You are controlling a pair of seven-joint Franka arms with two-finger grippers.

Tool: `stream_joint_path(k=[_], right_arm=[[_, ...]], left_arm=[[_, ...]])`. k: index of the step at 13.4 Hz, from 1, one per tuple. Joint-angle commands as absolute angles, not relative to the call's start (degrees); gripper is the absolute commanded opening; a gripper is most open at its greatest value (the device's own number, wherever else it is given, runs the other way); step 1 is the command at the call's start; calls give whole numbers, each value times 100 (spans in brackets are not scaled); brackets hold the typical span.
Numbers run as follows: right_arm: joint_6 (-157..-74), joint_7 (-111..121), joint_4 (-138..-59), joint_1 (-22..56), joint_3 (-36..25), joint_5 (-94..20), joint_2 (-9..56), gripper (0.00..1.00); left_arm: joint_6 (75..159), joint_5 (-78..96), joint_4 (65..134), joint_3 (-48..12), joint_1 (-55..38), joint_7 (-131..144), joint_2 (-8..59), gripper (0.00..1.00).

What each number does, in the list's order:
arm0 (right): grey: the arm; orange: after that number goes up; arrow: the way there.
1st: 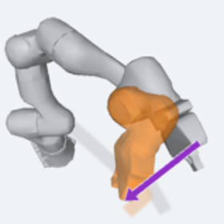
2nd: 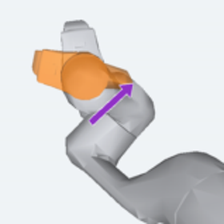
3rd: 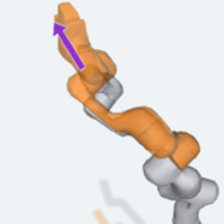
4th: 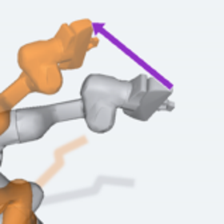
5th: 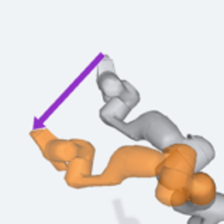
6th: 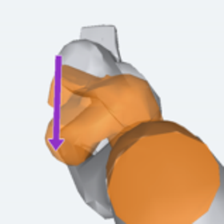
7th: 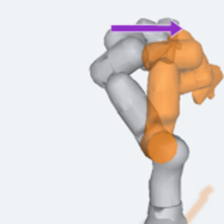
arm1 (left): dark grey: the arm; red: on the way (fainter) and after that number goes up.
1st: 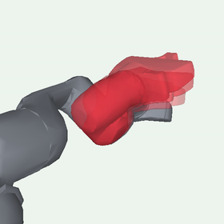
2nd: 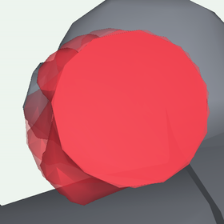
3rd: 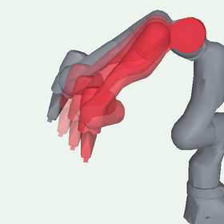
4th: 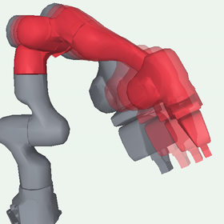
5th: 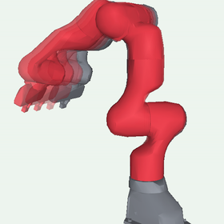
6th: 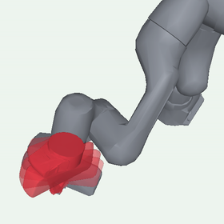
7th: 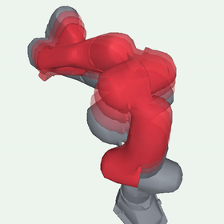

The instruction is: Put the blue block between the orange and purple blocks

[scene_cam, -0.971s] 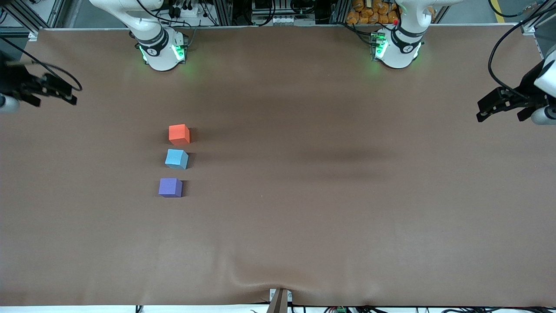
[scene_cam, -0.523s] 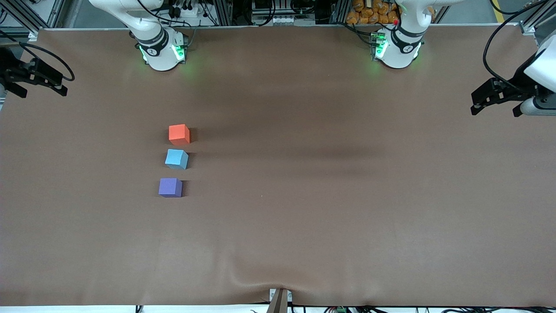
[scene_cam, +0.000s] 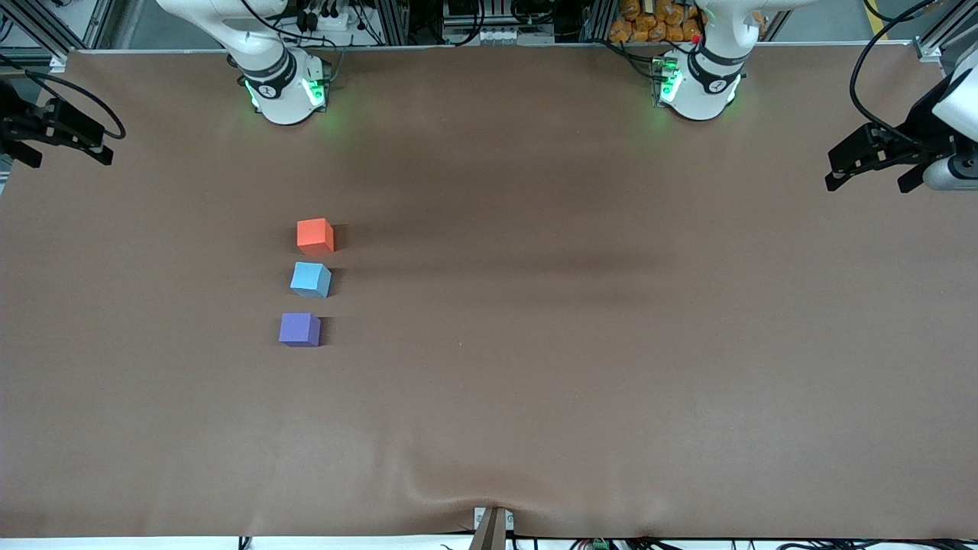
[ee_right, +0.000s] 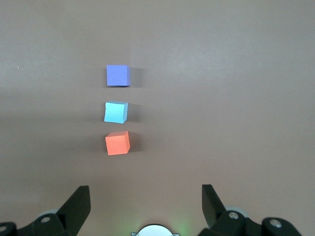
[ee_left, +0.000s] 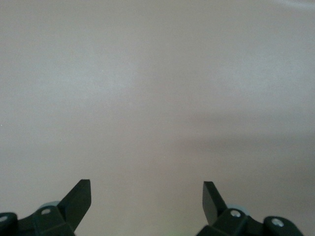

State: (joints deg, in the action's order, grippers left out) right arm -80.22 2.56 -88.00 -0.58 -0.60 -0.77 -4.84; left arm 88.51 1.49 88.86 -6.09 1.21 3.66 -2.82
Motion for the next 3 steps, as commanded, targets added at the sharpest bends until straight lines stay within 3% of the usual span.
stream_joint_path(k=[1, 3], right_arm=[[-7832, 167, -8622, -88, -26, 0, -404, 100], [-7743, 158, -8622, -79, -18, 0, -413, 100]], left_arm=[[8728, 176, 8771, -606, 132, 404, -255, 100], [8719, 176, 8771, -607, 123, 413, -255, 100]])
